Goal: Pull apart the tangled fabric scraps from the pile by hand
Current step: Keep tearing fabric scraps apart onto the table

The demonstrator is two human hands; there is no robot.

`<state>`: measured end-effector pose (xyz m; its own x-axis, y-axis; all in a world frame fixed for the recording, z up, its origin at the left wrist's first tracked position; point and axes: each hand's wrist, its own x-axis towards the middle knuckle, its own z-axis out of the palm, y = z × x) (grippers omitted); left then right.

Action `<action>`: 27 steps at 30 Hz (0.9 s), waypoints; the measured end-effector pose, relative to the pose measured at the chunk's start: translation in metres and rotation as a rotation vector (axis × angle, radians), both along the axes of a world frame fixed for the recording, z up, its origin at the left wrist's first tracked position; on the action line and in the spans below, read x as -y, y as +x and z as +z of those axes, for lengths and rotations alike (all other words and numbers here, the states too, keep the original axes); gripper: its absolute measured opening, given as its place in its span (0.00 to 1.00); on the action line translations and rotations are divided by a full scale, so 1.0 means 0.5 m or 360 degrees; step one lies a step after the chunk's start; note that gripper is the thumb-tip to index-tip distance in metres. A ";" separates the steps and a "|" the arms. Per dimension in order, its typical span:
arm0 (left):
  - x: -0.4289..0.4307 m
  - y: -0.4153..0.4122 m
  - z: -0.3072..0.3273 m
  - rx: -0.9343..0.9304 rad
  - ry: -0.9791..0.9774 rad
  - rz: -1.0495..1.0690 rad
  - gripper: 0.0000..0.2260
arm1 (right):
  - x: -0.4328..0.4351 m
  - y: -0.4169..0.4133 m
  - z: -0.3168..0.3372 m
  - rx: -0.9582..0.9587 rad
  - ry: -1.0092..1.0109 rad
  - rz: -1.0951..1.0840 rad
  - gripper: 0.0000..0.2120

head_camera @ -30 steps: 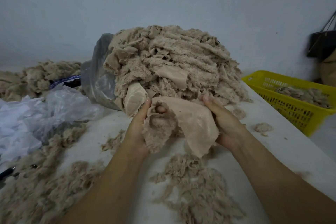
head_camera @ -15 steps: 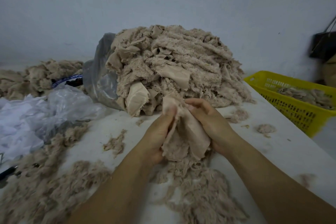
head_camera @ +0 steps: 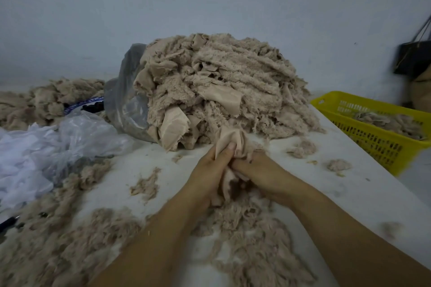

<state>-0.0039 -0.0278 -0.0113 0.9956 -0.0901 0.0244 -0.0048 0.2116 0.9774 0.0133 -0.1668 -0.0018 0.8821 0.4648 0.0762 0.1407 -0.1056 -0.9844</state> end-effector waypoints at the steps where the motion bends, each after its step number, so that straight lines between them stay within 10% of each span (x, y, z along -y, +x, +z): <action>1: -0.004 0.002 -0.002 0.0019 -0.0044 -0.0016 0.22 | 0.009 0.011 0.008 -0.0033 0.0314 -0.0137 0.14; 5: -0.017 0.012 -0.007 0.0035 -0.0061 0.0195 0.18 | 0.097 0.068 0.041 -0.0178 0.1670 -0.0919 0.21; 7: -0.020 0.019 -0.007 -0.0015 -0.0093 0.0279 0.13 | 0.112 0.077 0.025 -0.0228 0.1346 -0.1164 0.18; 9: -0.017 0.022 -0.008 -0.0038 -0.0102 0.0328 0.11 | 0.096 0.089 -0.011 0.0007 0.0361 -0.1266 0.08; 15: -0.022 0.022 -0.018 -0.0061 0.0039 0.0499 0.07 | 0.046 0.095 -0.072 0.0683 -0.1392 -0.0597 0.20; 22: -0.031 0.032 -0.011 -0.0324 -0.0267 0.0329 0.07 | 0.017 0.038 -0.025 0.0273 -0.0266 -0.0217 0.09; 27: -0.041 0.032 -0.003 -0.0339 -0.0459 0.0191 0.13 | 0.017 0.015 -0.003 0.0181 -0.0265 0.0123 0.05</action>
<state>0.0121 -0.0072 -0.0126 0.9842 0.0082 -0.1771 0.1505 0.4887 0.8594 0.0210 -0.1752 -0.0032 0.8335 0.5452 0.0898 0.2640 -0.2501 -0.9315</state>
